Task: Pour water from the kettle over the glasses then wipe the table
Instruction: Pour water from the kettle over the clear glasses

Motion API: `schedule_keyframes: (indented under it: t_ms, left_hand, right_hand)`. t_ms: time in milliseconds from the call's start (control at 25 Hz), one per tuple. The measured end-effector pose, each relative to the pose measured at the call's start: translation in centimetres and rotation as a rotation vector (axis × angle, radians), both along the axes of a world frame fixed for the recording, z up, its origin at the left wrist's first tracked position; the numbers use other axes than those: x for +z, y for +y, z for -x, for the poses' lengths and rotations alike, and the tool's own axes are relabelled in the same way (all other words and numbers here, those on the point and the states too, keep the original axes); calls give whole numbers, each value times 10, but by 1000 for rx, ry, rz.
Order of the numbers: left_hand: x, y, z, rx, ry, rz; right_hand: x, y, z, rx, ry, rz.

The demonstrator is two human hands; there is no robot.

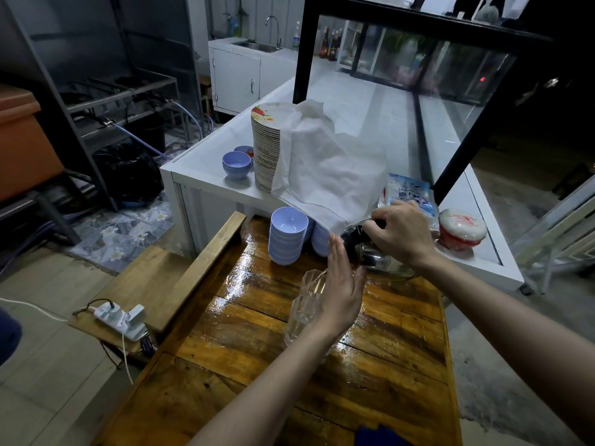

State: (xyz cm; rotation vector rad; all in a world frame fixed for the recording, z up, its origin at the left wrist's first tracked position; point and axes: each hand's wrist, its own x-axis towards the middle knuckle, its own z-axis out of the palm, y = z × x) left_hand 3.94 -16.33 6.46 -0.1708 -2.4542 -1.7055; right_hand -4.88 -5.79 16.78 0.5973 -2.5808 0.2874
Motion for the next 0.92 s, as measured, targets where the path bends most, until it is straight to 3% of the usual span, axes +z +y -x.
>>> schedule_keyframes:
  t_ms: [920]
  left_hand:
    - [-18,3,-7,102,-32,-68]
  right_hand:
    - [-8,-22,6,112,36,-153]
